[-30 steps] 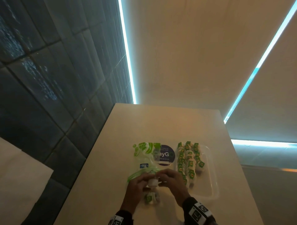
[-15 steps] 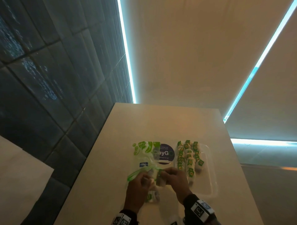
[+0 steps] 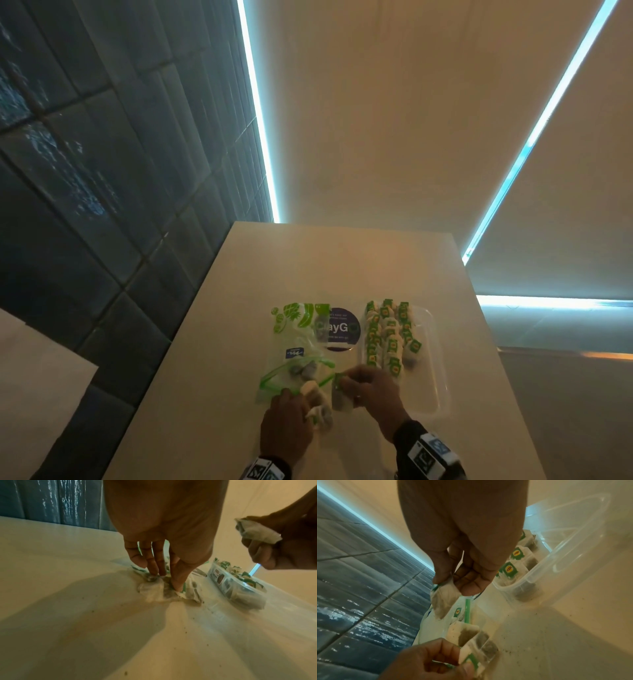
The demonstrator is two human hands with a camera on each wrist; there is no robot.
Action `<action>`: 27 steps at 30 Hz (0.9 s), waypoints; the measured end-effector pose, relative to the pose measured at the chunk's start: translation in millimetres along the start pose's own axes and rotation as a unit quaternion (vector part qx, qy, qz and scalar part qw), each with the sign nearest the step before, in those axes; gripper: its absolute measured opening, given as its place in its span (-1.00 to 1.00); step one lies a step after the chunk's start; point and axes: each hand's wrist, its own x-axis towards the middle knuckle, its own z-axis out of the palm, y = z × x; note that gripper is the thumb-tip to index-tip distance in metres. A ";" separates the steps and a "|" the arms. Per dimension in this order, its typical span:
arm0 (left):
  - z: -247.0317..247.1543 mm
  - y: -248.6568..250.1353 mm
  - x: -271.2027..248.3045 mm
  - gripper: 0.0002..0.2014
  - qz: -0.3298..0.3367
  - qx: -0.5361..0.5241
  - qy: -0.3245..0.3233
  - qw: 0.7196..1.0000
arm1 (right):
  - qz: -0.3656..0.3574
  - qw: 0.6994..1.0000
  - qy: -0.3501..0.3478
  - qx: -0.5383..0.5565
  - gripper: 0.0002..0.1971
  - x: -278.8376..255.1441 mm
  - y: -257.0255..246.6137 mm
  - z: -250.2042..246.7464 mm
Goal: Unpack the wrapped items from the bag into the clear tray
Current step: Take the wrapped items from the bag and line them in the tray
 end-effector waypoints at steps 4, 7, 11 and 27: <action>-9.5 5.8 1.3 -0.92 -0.004 -0.071 0.011 0.997 | -0.001 0.994 -0.038 -0.103 -0.93 1.6 2.0 -2.4; -14.8 5.2 5.9 -0.77 0.013 -0.197 0.002 0.980 | -0.005 0.983 -0.098 -0.156 -0.95 1.5 0.6 -3.3; -28.2 10.5 8.6 -0.77 0.030 -0.331 -0.016 0.943 | -0.041 0.976 -0.114 -0.181 -0.93 0.5 -2.3 5.4; -40.1 19.1 9.1 -0.78 -0.055 -0.554 -0.007 0.831 | -0.009 0.998 -0.031 0.050 -0.84 -6.7 -11.1 13.2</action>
